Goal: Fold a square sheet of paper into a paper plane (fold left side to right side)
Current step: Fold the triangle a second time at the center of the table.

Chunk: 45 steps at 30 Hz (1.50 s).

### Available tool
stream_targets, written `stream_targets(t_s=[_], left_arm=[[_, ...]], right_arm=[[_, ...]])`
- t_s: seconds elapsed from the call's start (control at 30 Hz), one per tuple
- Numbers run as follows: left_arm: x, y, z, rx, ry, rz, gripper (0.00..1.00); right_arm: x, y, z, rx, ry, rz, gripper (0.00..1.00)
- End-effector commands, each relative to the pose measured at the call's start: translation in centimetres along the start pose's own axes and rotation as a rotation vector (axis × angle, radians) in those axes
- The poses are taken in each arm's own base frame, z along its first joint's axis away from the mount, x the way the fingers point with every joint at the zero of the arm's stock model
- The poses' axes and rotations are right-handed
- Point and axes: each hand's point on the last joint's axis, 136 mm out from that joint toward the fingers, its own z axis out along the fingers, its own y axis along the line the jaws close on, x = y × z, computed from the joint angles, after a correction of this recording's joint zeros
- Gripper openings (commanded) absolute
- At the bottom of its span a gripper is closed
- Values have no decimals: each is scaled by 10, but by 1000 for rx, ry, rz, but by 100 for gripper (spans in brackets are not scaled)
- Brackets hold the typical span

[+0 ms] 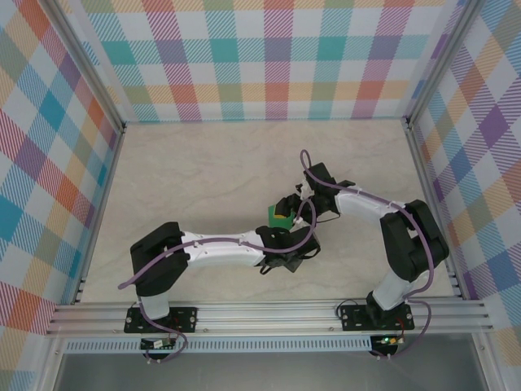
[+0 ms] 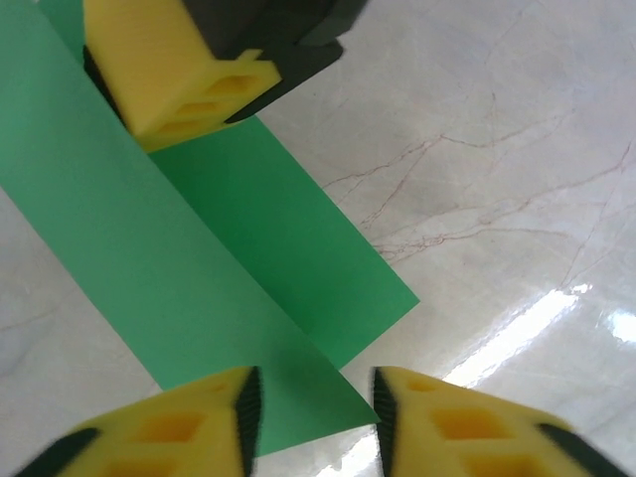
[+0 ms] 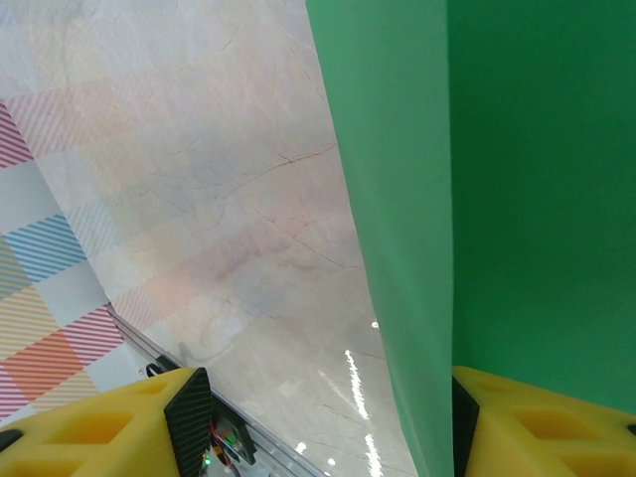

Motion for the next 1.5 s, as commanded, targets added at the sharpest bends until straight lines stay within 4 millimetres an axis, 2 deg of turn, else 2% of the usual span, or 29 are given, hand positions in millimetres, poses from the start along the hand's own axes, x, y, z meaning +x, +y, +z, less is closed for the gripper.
stream_targets(t_s=[0.0,0.13,0.5,0.77,0.93,1.0,1.1,1.23,1.3,1.33,1.4,1.47], left_arm=[[-4,-7,-4,12,-12,22,25],[-3,-6,-5,10,-8,25,12],[0,-5,-7,16,-3,16,0],[0,-2,-10,72,-5,-36,0],[0,3,-11,156,-6,-103,0],[0,6,-11,189,-6,-131,0],[-4,10,-11,257,-11,-182,0],[-7,19,-11,317,-7,-242,0],[-16,22,-12,361,-35,-270,0],[-16,24,-13,370,-36,-278,0],[-16,28,-12,381,-34,-290,0],[-16,34,-12,380,-32,-300,0]], right_arm=[[-1,-4,-1,19,10,5,62],[0,-7,0,32,8,2,62],[-3,-4,-9,56,-23,-42,64],[-15,5,-56,6,-155,-64,85],[-14,-8,-85,-54,-206,-29,87],[-9,-19,-89,-46,-211,-26,81],[3,-33,-85,-48,-197,-29,62],[20,-39,-71,-129,-152,-32,35],[27,-45,-63,-158,-140,-18,23],[29,-48,-60,-156,-136,-9,20],[33,-53,-52,-155,-125,-1,7],[38,-56,-42,-145,-102,3,3]])
